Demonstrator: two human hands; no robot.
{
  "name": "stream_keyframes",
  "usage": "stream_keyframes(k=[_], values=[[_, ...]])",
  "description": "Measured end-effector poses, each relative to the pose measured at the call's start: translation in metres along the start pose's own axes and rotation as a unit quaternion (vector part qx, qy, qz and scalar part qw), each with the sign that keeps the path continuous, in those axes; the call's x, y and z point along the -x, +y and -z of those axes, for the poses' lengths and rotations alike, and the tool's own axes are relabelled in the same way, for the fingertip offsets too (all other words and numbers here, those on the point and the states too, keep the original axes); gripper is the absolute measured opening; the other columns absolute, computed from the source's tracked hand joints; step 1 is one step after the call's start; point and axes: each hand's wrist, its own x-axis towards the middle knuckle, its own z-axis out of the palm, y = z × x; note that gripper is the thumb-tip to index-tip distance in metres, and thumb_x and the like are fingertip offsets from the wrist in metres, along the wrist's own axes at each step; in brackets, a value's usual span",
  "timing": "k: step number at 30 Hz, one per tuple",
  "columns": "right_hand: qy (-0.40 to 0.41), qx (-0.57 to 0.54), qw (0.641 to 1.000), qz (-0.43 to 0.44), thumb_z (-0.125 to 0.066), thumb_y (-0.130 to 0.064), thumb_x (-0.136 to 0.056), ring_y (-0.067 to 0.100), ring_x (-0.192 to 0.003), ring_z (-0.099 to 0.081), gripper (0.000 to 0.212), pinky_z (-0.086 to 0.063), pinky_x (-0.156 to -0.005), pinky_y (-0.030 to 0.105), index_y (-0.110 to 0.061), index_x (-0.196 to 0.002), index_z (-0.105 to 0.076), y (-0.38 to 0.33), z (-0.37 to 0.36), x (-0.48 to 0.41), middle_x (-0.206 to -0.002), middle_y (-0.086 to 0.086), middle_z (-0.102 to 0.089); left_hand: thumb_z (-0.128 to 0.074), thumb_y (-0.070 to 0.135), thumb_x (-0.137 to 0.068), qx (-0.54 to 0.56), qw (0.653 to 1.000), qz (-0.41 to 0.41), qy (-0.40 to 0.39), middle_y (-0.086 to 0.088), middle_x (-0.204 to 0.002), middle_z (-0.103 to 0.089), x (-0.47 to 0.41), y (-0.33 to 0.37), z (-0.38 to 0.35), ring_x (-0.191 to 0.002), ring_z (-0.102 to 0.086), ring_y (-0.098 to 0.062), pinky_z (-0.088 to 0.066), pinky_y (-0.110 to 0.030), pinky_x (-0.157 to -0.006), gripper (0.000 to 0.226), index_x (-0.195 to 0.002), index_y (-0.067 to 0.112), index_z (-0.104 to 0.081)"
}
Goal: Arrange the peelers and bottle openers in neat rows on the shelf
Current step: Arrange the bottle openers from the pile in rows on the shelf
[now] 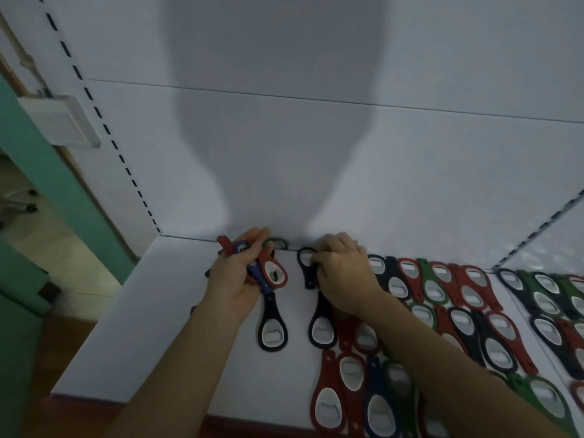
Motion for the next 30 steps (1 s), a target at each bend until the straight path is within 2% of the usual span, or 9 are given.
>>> stream_keyframes(k=[3, 5, 6, 7, 11, 15, 20, 25, 30], values=[[0.063, -0.191, 0.978, -0.053, -0.055, -0.024, -0.100, 0.011, -0.112, -0.055, 0.023, -0.048, -0.094, 0.033, -0.021, -0.118, -0.070, -0.010, 0.011, 0.003, -0.121, -0.006, -0.066, -0.056, -0.003, -0.098, -0.047, 0.999, -0.014, -0.024, 0.000, -0.105, -0.079, -0.003, -0.005, -0.006, -0.091, -0.076, -0.011, -0.058, -0.024, -0.074, 0.023, -0.109, 0.011, -0.071], [0.043, -0.417, 0.900, -0.119, -0.065, -0.028, -0.098, 0.008, -0.094, -0.067, 0.018, -0.057, -0.085, 0.031, -0.021, -0.113, -0.070, -0.023, 0.021, 0.004, -0.102, -0.005, -0.074, -0.058, -0.003, -0.096, -0.080, 0.996, -0.023, -0.044, -0.001, -0.096, -0.079, -0.004, -0.006, -0.010, -0.087, -0.076, -0.014, -0.060, -0.026, -0.069, 0.023, -0.108, 0.012, -0.072], [0.028, -0.480, 0.865, -0.143, -0.070, -0.027, -0.095, 0.013, -0.087, -0.071, 0.018, -0.060, -0.081, 0.036, -0.020, -0.111, -0.070, -0.028, 0.025, 0.004, -0.094, -0.003, -0.076, -0.060, -0.002, -0.095, -0.095, 0.994, -0.028, -0.054, -0.004, -0.095, -0.079, -0.003, -0.006, -0.011, -0.086, -0.076, -0.016, -0.061, -0.028, -0.068, 0.024, -0.109, 0.013, -0.072], [0.022, -0.495, 0.856, -0.150, -0.073, -0.022, -0.092, 0.020, -0.081, -0.073, 0.017, -0.061, -0.077, 0.042, -0.018, -0.109, -0.071, -0.031, 0.026, 0.004, -0.087, 0.001, -0.077, -0.063, -0.002, -0.094, -0.114, 0.991, -0.038, -0.061, -0.006, -0.095, -0.078, -0.003, -0.007, -0.012, -0.085, -0.076, -0.019, -0.061, -0.029, -0.067, 0.024, -0.110, 0.013, -0.073], [0.027, -0.452, 0.881, -0.136, -0.071, -0.012, -0.092, 0.019, -0.077, -0.073, 0.010, -0.060, -0.078, 0.048, -0.016, -0.100, -0.076, -0.031, 0.028, 0.013, -0.082, 0.000, -0.077, -0.072, 0.012, -0.094, -0.256, 0.958, -0.122, -0.049, -0.009, -0.085, -0.074, -0.003, -0.006, -0.006, -0.066, -0.066, -0.021, -0.053, -0.029, -0.055, 0.015, -0.092, 0.024, -0.079], [0.054, -0.423, 0.895, -0.130, -0.066, -0.010, -0.095, 0.019, -0.081, -0.070, 0.012, -0.058, -0.079, 0.047, -0.019, -0.100, -0.074, -0.022, 0.031, 0.024, -0.086, -0.003, -0.074, -0.068, 0.025, -0.098, -0.384, 0.903, -0.168, -0.097, 0.007, -0.070, -0.069, -0.006, 0.003, 0.009, -0.060, -0.060, -0.006, -0.048, -0.019, -0.053, 0.019, -0.082, 0.030, -0.077], [0.099, -0.294, 0.949, -0.057, -0.072, -0.022, -0.090, 0.007, -0.081, -0.066, 0.010, -0.057, -0.073, 0.034, -0.026, -0.095, -0.080, -0.015, 0.026, 0.045, -0.090, -0.017, -0.072, -0.065, 0.030, -0.098, -0.639, 0.691, -0.261, -0.215, 0.021, -0.081, -0.068, 0.000, 0.017, 0.031, -0.081, -0.065, 0.001, -0.046, -0.008, -0.069, 0.010, -0.093, 0.032, -0.073], [0.118, -0.212, 0.968, 0.070, -0.081, -0.008, -0.083, 0.009, -0.097, -0.066, 0.017, -0.053, -0.088, 0.023, -0.019, -0.096, -0.081, -0.022, 0.013, 0.057, -0.102, -0.005, -0.075, -0.066, 0.028, -0.099, -0.626, 0.698, -0.222, -0.266, 0.024, -0.101, -0.072, 0.014, 0.019, 0.041, -0.100, -0.065, 0.008, -0.049, -0.008, -0.086, 0.016, -0.112, 0.033, -0.074], [0.061, -0.177, 0.981, 0.051, -0.071, 0.004, -0.085, 0.015, -0.108, -0.065, 0.027, -0.051, -0.096, 0.027, -0.015, -0.102, -0.080, -0.023, 0.009, 0.066, -0.114, 0.000, -0.073, -0.071, 0.035, -0.094, -0.712, 0.563, -0.259, -0.330, 0.020, -0.099, -0.059, 0.022, 0.003, 0.041, -0.092, -0.058, -0.002, -0.051, -0.025, -0.084, 0.019, -0.111, 0.028, -0.071]])
